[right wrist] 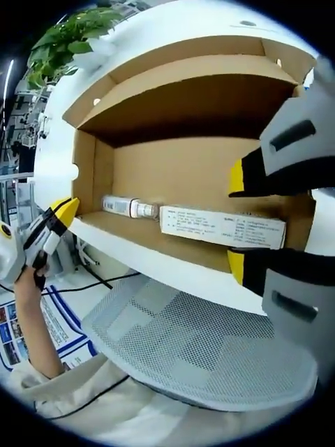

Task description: Operate the shoe box by opening the lid, removing the specified soft item, and placing it in the target area until the item is outside and the box remains undamaged.

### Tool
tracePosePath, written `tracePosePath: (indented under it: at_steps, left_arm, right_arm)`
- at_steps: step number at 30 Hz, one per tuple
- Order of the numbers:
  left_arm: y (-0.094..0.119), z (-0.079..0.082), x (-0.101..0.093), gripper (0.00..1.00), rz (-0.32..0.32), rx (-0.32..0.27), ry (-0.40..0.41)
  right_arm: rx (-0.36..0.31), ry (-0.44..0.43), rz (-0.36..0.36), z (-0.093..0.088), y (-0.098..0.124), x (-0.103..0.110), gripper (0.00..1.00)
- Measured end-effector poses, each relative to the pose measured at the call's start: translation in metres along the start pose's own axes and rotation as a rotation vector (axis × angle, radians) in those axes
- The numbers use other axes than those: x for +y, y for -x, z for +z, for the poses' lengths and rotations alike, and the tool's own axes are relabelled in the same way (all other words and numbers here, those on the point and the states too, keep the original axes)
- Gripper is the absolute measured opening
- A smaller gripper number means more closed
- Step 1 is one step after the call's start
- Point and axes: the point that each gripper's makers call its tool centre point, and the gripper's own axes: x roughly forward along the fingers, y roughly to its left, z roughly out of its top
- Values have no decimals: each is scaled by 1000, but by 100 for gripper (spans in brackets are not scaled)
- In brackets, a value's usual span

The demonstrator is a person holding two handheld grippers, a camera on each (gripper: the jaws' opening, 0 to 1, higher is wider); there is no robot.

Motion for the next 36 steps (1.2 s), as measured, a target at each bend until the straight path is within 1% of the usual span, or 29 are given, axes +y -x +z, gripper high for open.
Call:
tracePosePath:
  at_steps: [1,2,7,10,11,13,14,22,28,36]
  left_arm:
    - [0,0,0,3,0,0,-2]
    - [0,0,0,3,1,1,-3]
    - [0,0,-1,3,2,3,-3]
    - [0,-1,-1,3,1,5,-3]
    - [0,-1,-1,3,1,5,-3]
    - [0,-1,-1,3,1,6,-5]
    - [0,-1,-2,3,0,6,-4]
    - [0,-1,-2,3,-4,7,4]
    - [0,-1,-1,2,0,3,11]
    - [0,-2,-1,2,-2,5,19]
  right_arm:
    - [-4,-2,1,1,0,1,18]
    - [-5,2,-13,1,0,-1,17]
    - [-9,-47,-27,1,1,-1,16]
    - [-7,-57,-43,0,1,-4,15]
    - [-8,-73,-55,0,2,-6,15]
    - [-16,-141,-62,1,2,-7,15]
    - [-23,-145,-61,2,3,-7,15]
    - [-64,-152,-90,10,12,-12,15]
    - [-80,-152,-115,14,20,-15,14]
    - [-117,-147,-158,26,39,-22,14]
